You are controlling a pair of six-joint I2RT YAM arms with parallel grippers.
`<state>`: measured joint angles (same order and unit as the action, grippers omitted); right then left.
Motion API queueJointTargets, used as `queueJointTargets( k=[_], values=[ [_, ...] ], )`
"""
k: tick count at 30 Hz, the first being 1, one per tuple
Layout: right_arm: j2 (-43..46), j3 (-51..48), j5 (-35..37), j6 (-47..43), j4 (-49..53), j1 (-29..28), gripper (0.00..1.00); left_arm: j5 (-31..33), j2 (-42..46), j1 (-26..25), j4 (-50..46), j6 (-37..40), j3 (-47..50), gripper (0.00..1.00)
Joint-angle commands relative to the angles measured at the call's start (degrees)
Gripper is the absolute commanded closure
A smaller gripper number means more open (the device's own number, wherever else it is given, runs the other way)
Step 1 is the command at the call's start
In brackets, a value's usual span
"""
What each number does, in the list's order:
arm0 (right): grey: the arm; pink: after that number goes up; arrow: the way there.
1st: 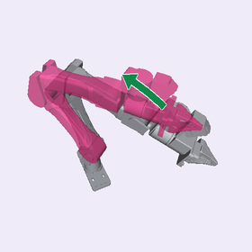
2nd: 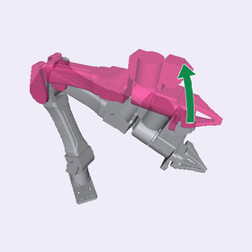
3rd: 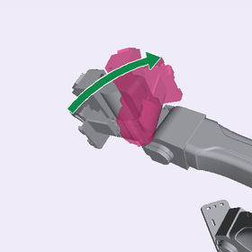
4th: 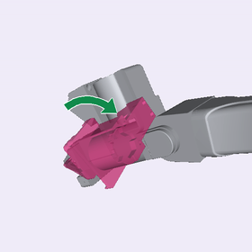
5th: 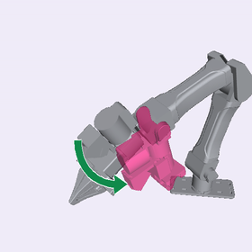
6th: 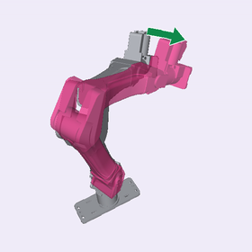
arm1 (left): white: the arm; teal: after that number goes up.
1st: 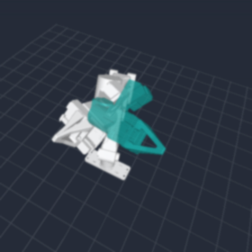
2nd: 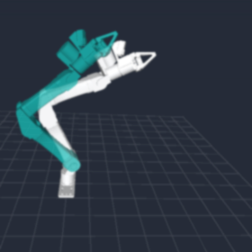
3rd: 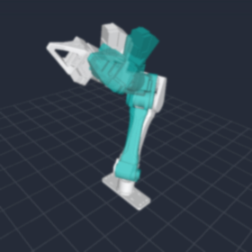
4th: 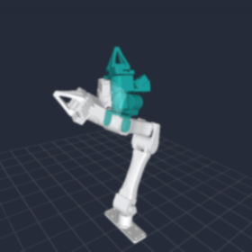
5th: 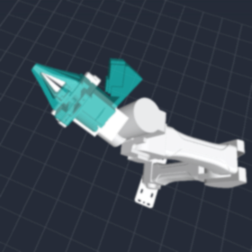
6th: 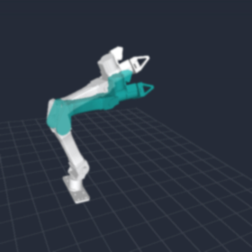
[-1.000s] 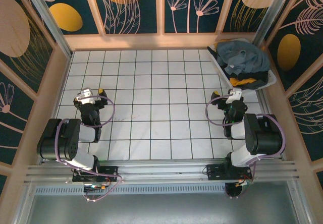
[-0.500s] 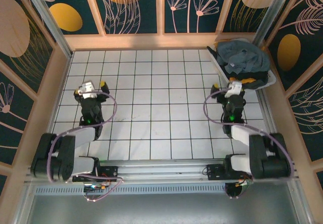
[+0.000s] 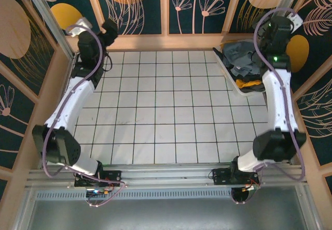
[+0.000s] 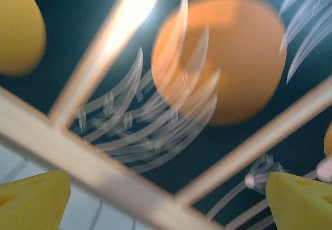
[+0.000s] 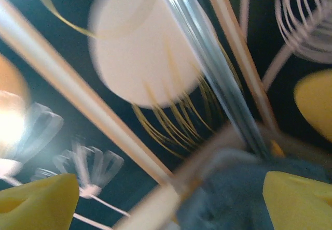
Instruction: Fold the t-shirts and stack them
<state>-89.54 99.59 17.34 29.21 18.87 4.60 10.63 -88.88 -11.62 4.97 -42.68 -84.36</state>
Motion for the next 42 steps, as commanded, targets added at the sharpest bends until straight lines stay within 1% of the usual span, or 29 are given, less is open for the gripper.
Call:
queueJointTargets(
  k=[1, 3, 5, 7, 9, 11, 12, 13, 14, 15, 16, 17, 22, 27, 30, 32, 34, 36, 40, 41, 42],
  values=[
    [-9.02, 4.00, -4.38, 4.14, 20.87, 3.08, 0.09, -12.68, -3.43, -3.42, -10.05, -4.00, -2.82, 0.08],
    [-13.50, 5.90, -7.33, 2.39, 21.47, 3.58, 0.09, -15.12, -3.50, -5.01, -10.27, -3.60, -2.13, 0.12],
    [-17.46, 7.58, -10.58, -0.20, 19.95, 3.66, 0.10, -17.22, -2.94, -6.36, -9.79, -3.71, -0.46, 0.15],
    [-21.77, 11.00, -12.93, -2.02, 19.94, 3.70, 0.13, -18.24, -2.21, -7.73, -9.56, -3.52, 1.47, 0.17],
    [-26.59, 16.28, -14.06, -2.84, 22.24, 3.91, 0.18, -18.62, -1.28, -8.79, -9.48, -3.47, 3.37, 0.21],
    [-30.00, 20.05, -15.29, -2.89, 24.25, 4.13, 0.30, -19.02, -0.40, -9.30, -9.38, -3.77, 4.94, 0.23],
    [-30.83, 21.36, -15.88, -2.53, 24.74, 4.39, 0.40, -19.32, 0.11, -9.39, -9.20, -3.91, 5.78, 0.24],
    [-30.93, 21.86, -16.15, -1.97, 24.77, 4.57, 0.53, -19.35, 0.64, -9.39, -9.09, -3.99, 6.48, 0.26],
    [-30.42, 21.77, -16.13, -1.57, 24.30, 4.67, 0.67, -19.13, 1.16, -9.39, -9.10, -4.08, 7.01, 0.26],
    [-29.06, 20.96, -16.12, -1.34, 23.10, 4.59, 0.82, -18.78, 1.77, -9.39, -9.10, -4.14, 7.55, 0.27],
    [-27.19, 19.78, -15.99, -0.94, 21.42, 4.55, 0.95, -18.36, 2.31, -9.39, -9.15, -4.00, 8.03, 0.28],
    [-25.08, 18.20, -15.51, -0.82, 19.57, 4.38, 1.00, -18.05, 2.75, -9.44, -9.19, -3.95, 8.36, 0.28],
    [-12.16, 11.65, -9.97, -1.80, 9.46, 1.69, 1.00, -17.32, 3.54, -9.43, -9.54, -3.91, 9.08, 0.30],
    [-3.61, 10.77, -7.47, -3.28, 3.98, -1.61, 1.00, -17.38, 2.15, -9.39, -9.46, -4.52, 8.49, 0.32],
    [0.62, 10.59, -5.74, -5.79, -0.14, -5.58, 1.00, -17.02, 0.80, -9.49, -9.75, -4.85, 7.34, 0.33],
    [3.24, 10.13, -4.44, -8.12, -3.83, -9.78, 1.00, -15.17, 0.01, -9.40, -11.22, -4.79, 6.09, 0.33],
    [4.96, 10.22, -1.21, -11.29, -6.35, -16.34, 1.00, -11.30, -0.65, -9.41, -14.73, -4.79, 4.28, 0.33],
    [5.04, 11.08, 2.13, -13.85, -6.71, -24.15, 1.00, -5.92, -0.86, -9.39, -19.30, -4.98, 2.16, 0.31],
    [2.43, 9.05, 5.45, -13.62, -5.61, -37.53, 1.00, 5.54, 2.08, -9.43, -25.27, -5.85, 0.20, 0.30],
    [0.78, 7.60, 5.13, -12.75, -5.36, -40.53, 1.00, 8.54, 3.80, -9.39, -25.57, -5.82, 0.57, 0.30],
    [-1.07, 6.02, 2.80, -11.28, -5.25, -42.74, 1.00, 11.34, 5.73, -9.39, -25.55, -5.87, 1.21, 0.29]
  ],
)
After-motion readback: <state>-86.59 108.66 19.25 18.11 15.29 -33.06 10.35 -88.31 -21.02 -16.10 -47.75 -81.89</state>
